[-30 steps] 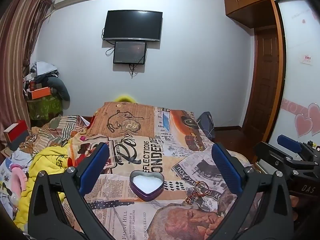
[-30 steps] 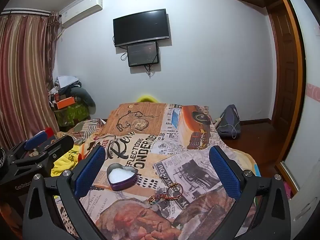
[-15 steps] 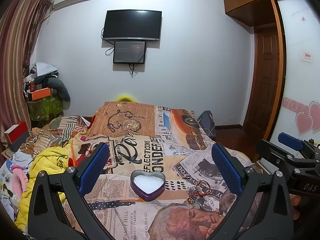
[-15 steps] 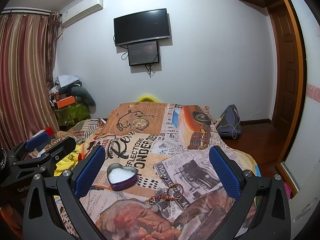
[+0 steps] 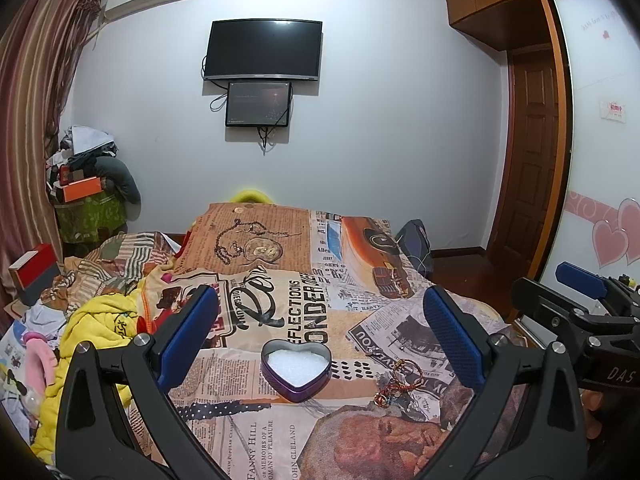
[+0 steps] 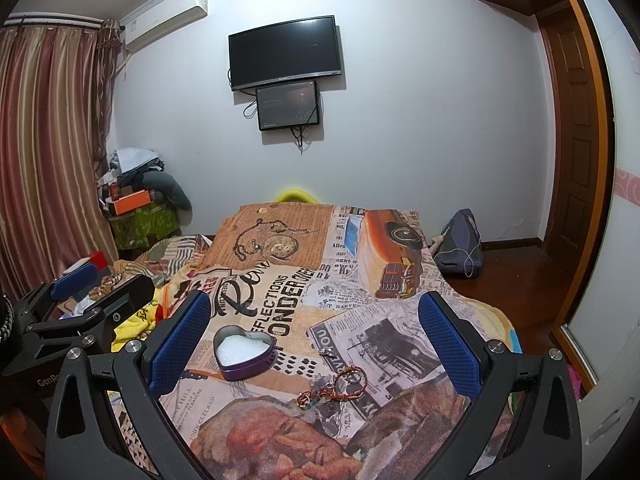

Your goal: Organize jewelry

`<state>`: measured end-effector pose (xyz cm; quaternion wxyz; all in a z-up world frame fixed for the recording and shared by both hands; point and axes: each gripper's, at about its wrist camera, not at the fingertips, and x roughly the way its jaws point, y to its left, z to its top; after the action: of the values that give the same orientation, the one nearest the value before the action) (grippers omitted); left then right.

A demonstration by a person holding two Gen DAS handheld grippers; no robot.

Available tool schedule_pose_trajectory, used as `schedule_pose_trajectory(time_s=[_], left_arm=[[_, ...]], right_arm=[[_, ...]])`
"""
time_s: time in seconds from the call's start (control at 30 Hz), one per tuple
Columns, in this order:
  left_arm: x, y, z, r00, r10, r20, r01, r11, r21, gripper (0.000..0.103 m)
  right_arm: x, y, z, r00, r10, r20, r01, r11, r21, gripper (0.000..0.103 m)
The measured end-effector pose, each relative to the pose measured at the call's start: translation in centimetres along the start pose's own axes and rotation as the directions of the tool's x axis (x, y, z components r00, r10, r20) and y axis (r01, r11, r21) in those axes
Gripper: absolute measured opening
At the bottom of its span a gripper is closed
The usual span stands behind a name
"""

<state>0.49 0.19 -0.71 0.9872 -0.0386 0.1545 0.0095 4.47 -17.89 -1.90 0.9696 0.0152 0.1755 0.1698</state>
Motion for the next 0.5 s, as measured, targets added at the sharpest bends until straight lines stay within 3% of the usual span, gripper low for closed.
schedule_pose_trajectory(time_s=[0.5], left_arm=[[-0.05, -0.19, 0.03, 1.0, -0.002, -0.002, 0.002, 1.0, 0.004, 0.103]], right_arm=[[0.08, -0.13, -0.03, 1.0, -0.001, -0.002, 0.001, 1.0, -0.001, 0.103]])
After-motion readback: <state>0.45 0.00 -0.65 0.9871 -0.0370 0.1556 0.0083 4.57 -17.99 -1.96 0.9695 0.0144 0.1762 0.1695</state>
